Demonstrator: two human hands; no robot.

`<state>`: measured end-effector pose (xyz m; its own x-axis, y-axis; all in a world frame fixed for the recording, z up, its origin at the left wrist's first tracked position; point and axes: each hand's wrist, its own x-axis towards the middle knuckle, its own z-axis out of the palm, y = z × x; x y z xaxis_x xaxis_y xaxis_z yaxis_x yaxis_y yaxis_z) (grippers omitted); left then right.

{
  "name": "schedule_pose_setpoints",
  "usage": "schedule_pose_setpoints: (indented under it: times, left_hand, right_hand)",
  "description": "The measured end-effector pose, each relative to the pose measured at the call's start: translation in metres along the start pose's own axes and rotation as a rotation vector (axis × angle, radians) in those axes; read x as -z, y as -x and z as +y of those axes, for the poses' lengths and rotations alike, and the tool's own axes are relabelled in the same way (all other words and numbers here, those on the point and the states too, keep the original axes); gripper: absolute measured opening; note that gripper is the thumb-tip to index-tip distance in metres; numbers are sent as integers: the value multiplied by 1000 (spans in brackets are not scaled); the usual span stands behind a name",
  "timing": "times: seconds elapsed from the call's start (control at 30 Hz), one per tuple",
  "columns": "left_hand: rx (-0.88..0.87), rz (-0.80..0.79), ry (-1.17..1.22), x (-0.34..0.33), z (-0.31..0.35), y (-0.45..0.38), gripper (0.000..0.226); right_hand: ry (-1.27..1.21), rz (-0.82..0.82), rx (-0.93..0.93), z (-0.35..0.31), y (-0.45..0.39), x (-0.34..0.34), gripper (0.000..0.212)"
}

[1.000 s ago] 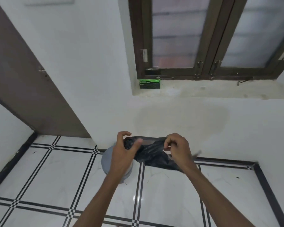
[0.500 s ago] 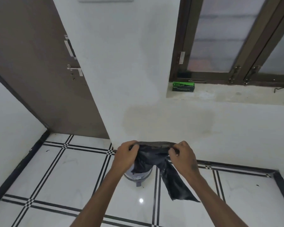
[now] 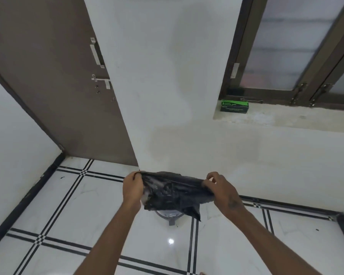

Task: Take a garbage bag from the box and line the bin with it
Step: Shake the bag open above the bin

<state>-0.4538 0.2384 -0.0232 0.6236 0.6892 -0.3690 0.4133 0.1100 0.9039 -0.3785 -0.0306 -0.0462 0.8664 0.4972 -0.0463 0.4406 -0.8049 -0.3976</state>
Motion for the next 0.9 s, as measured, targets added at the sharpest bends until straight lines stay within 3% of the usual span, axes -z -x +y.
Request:
schedule_pose_setpoints:
  times: [0.13, 0.27, 0.33, 0.43, 0.53, 0.63, 0.73, 0.83, 0.9]
  left_hand:
    - [-18, -20, 77, -4, -3, -9, 30]
    - [-332, -55, -212, -4, 2, -2, 14]
    - [-486, -142, -448, 2, 2, -2, 7]
    - [-589, -249, -790, 4, 1, -3, 36]
    - [-650, -243, -953, -2, -3, -8, 28]
    - [-502, -303, -889, -12, -3, -9, 21]
    - [-308, -331, -717, -20, 6, -6, 25]
    - [-156, -210, -424, -21, 17, -9, 29]
    - [-81, -100, -267, -16, 22, -18, 26]
  right_hand:
    - [152, -46, 165, 12, -6, -2, 50]
    - [166, -24, 101, 25, -12, 2, 68]
    - [78, 32, 73, 32, -16, 6, 64]
    - [-78, 11, -231, 32, -25, 9, 49]
    - [-377, 68, -497, 24, -39, 13, 19]
    - [-599, 175, -606, 23, -52, 12, 15]
    - [-386, 277, -571, 25, -56, 8, 12]
    - [-181, 252, -433, 31, -49, 7, 21]
    - [-209, 174, -363, 36, -42, 9, 36]
